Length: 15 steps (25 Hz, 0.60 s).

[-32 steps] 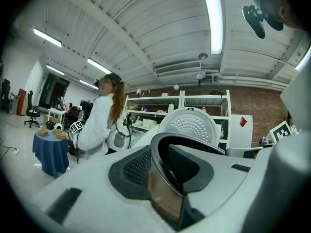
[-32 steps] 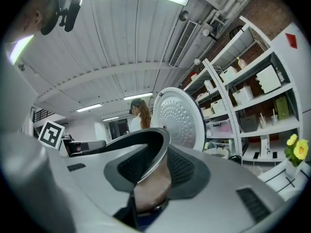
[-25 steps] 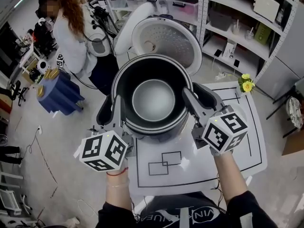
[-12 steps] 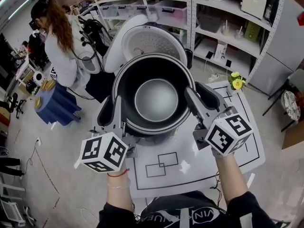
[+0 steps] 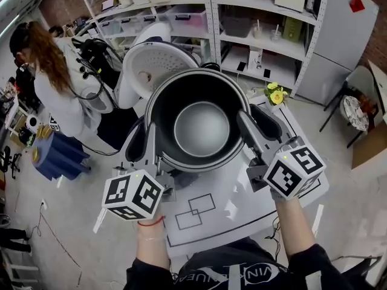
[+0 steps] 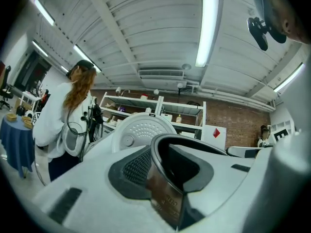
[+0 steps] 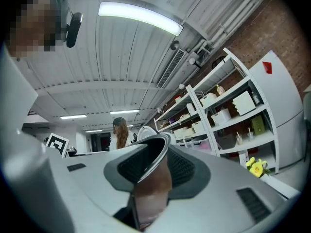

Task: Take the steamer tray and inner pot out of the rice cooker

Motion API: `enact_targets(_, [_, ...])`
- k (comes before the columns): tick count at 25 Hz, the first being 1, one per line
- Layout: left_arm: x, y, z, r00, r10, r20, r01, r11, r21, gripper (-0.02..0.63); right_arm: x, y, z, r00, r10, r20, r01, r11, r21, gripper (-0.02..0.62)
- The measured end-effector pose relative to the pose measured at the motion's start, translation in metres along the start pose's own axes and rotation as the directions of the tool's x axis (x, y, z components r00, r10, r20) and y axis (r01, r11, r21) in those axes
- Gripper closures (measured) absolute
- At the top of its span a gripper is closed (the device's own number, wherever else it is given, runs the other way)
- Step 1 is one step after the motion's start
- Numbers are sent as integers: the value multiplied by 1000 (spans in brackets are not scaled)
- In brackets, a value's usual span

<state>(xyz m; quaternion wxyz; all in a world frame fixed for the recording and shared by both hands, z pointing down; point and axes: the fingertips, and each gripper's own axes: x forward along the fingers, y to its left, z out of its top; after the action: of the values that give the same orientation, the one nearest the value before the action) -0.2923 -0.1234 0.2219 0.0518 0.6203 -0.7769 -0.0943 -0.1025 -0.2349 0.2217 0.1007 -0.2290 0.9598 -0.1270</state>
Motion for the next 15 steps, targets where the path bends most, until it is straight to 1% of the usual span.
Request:
enact_targets(3, [9, -20, -4, 999, -51, -8, 50, 999, -14, 497, -18, -14, 6, 999, -45, 15, 45, 999, 2, 476])
enact_targets(8, [25, -49, -21, 992, -126, -26, 125, 992, -35, 497, -46, -38, 11, 992, -117, 43, 117, 993, 1, 477])
enact_targets(12, [37, -84, -43, 976, -210, -59, 207, 977, -50, 497, -82, -62, 11, 977, -206, 57, 206, 978, 0, 482])
enact_targets(15, [44, -108, -59, 962, -258, -87, 254, 965, -61, 497, -106, -79, 9, 962, -265, 60, 265, 964, 8, 483])
